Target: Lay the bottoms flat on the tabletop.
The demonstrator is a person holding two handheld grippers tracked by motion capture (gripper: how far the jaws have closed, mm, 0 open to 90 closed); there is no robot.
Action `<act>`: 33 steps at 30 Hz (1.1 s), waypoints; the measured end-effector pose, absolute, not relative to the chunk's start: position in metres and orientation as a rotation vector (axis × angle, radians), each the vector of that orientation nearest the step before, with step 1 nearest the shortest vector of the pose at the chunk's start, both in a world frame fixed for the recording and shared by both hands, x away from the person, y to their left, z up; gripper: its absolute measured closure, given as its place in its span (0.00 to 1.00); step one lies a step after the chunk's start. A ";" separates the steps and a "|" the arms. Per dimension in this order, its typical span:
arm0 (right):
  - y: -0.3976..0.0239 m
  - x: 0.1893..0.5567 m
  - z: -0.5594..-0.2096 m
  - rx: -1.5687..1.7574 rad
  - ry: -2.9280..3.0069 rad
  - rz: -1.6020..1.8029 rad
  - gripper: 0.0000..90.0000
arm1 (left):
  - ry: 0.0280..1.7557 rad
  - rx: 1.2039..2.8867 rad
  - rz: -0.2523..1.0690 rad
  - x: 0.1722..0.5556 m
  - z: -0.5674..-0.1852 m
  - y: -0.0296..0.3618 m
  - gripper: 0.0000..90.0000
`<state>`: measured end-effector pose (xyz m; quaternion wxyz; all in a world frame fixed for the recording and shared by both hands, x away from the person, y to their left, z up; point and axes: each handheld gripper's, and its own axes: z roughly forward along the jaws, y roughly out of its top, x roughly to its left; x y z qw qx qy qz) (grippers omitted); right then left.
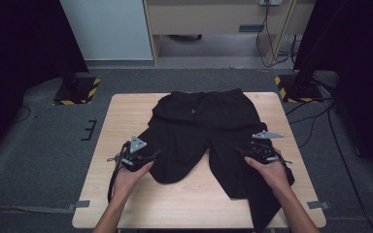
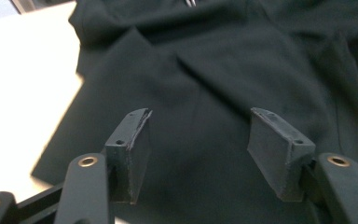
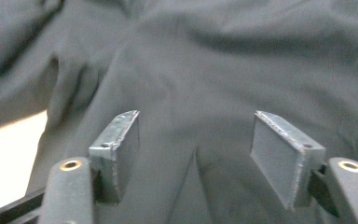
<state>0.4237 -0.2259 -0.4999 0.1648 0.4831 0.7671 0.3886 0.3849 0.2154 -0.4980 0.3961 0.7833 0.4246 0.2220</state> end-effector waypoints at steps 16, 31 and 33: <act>-0.229 0.349 -0.511 1.225 2.199 1.128 0.42 | 1.089 1.987 0.588 0.354 -0.518 0.231 0.25; -0.237 0.331 -0.521 1.243 2.193 1.074 0.60 | 1.145 1.967 0.621 0.365 -0.524 0.249 0.29; -0.239 0.327 -0.519 1.214 2.192 1.078 0.73 | 1.158 1.965 0.628 0.371 -0.525 0.251 0.30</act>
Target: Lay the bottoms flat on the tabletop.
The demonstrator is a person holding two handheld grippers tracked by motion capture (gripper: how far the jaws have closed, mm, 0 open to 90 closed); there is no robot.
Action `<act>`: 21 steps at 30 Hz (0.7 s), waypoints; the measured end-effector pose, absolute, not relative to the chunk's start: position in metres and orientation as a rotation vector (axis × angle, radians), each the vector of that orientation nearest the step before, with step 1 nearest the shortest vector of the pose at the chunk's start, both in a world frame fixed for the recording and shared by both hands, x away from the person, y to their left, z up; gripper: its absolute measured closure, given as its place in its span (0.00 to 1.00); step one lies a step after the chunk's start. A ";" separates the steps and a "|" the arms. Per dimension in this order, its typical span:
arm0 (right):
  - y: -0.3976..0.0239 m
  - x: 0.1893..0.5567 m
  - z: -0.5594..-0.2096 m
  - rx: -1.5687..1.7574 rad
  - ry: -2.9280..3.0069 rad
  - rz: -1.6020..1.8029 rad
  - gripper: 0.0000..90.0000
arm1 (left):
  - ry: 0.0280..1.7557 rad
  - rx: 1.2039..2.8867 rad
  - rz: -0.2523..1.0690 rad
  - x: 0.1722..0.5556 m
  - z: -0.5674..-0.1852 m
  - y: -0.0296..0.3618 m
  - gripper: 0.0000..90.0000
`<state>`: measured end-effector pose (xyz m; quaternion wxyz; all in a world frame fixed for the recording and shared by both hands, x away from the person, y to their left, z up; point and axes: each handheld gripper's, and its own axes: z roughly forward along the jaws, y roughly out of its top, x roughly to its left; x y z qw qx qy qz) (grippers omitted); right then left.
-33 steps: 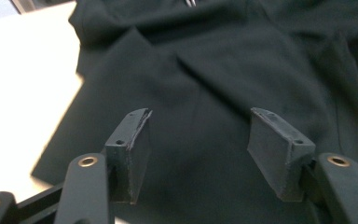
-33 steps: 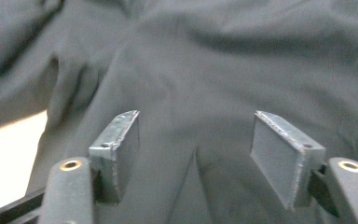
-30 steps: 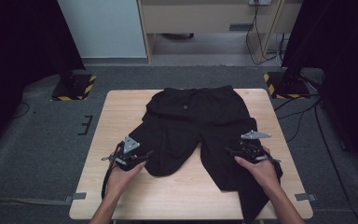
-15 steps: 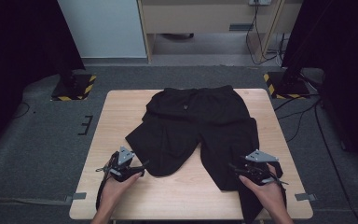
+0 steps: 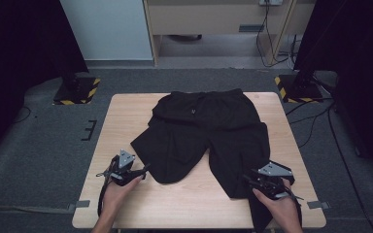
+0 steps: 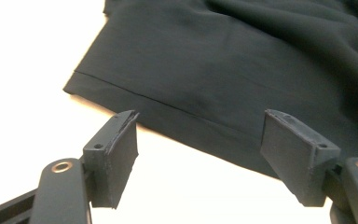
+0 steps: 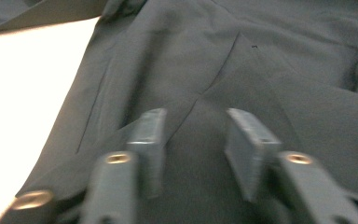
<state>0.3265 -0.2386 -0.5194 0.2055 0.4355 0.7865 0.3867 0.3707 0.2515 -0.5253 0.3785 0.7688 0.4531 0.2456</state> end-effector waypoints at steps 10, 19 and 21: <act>-0.249 0.303 -0.515 1.215 2.144 1.081 0.78 | 1.157 1.966 0.580 0.401 -0.530 0.245 0.33; -0.261 0.287 -0.511 1.246 2.095 1.083 0.77 | 1.128 2.055 0.508 0.416 -0.532 0.233 0.72; -0.261 0.287 -0.511 1.250 2.093 1.086 0.77 | 1.137 2.069 0.501 0.414 -0.530 0.232 0.87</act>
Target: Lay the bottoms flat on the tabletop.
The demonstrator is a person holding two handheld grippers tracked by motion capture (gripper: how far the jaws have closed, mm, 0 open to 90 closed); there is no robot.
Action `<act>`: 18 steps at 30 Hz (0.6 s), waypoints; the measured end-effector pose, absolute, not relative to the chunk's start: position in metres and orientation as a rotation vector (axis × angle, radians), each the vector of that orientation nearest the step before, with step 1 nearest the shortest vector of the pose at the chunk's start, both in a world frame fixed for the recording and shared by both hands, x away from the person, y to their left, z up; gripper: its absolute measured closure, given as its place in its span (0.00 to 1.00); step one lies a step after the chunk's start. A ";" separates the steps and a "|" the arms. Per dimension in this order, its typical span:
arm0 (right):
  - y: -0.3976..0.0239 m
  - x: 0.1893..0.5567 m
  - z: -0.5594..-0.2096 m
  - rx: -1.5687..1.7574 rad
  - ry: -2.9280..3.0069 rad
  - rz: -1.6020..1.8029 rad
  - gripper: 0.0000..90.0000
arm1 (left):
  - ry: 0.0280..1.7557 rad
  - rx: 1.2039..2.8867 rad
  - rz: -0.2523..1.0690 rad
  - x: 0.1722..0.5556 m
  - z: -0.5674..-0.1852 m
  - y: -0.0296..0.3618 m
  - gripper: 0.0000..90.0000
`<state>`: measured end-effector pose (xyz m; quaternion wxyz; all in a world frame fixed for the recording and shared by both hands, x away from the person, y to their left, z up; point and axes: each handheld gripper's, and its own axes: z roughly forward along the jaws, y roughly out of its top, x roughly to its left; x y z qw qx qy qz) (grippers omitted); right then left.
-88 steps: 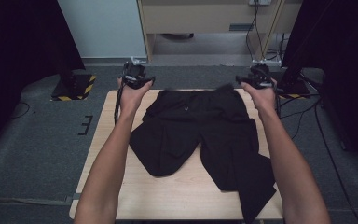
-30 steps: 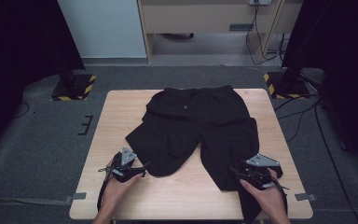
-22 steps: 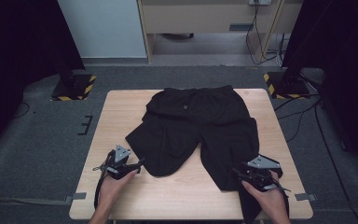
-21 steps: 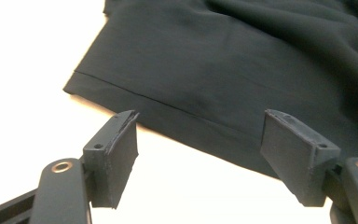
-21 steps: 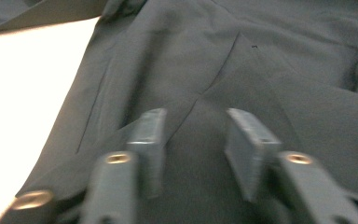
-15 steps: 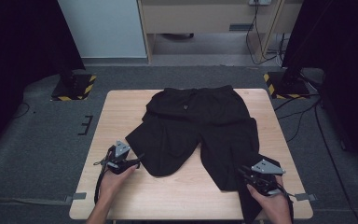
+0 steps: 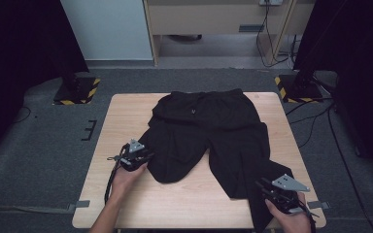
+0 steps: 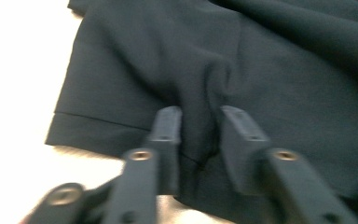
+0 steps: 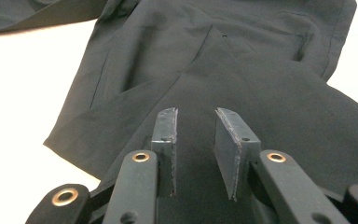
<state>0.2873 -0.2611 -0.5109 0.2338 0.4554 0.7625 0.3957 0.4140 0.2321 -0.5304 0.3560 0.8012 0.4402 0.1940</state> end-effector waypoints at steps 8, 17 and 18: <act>-0.252 0.295 -0.511 1.214 2.123 1.098 0.77 | 1.152 2.058 0.540 0.390 -0.515 0.236 0.96; -0.232 0.326 -0.507 1.173 2.143 1.153 0.77 | 1.166 2.112 0.539 0.353 -0.518 0.238 0.96; -0.230 0.329 -0.507 1.170 2.143 1.162 0.77 | 1.169 2.113 0.534 0.347 -0.517 0.240 0.96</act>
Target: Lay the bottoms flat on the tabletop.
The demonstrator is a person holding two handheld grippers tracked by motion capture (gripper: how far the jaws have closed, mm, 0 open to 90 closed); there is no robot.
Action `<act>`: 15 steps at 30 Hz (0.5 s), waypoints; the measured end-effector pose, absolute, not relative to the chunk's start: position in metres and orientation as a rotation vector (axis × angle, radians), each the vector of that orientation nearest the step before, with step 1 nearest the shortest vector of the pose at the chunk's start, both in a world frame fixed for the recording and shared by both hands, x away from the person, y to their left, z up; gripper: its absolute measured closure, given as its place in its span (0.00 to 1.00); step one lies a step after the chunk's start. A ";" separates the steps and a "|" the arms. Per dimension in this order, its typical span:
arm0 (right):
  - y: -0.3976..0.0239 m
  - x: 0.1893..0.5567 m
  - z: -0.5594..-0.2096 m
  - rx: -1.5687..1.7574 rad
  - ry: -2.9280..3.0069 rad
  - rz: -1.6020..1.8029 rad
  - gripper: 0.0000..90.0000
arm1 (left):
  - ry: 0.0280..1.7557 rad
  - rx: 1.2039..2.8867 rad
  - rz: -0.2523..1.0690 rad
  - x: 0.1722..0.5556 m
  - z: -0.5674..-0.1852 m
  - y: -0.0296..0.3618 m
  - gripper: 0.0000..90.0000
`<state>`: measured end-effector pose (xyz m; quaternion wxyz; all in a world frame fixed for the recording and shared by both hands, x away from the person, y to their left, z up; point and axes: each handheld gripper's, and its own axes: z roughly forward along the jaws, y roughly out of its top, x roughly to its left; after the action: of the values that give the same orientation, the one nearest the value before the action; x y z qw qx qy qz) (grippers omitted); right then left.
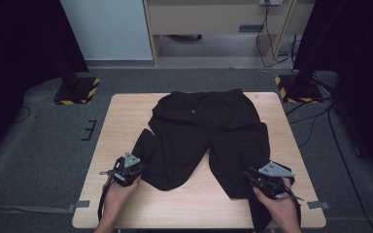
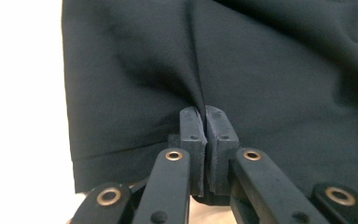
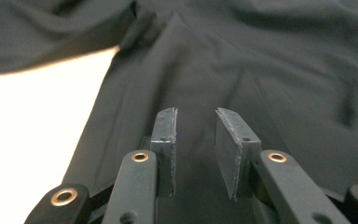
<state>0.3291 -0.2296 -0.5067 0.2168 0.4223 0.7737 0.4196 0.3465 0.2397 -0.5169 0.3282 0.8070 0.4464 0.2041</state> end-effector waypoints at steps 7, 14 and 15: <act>-0.201 0.354 -0.504 1.100 2.186 1.215 0.76 | 1.183 2.115 0.519 0.317 -0.513 0.245 0.96; -0.188 0.363 -0.504 1.048 2.222 1.210 0.76 | 1.183 2.121 0.494 0.293 -0.513 0.243 0.92; -0.188 0.363 -0.503 1.047 2.224 1.208 0.76 | 1.179 2.114 0.516 0.291 -0.512 0.243 0.85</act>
<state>0.3634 -0.1877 -0.5033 0.1999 0.3745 0.7956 0.4321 0.2908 0.2434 -0.5118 0.3270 0.8071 0.4503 0.1970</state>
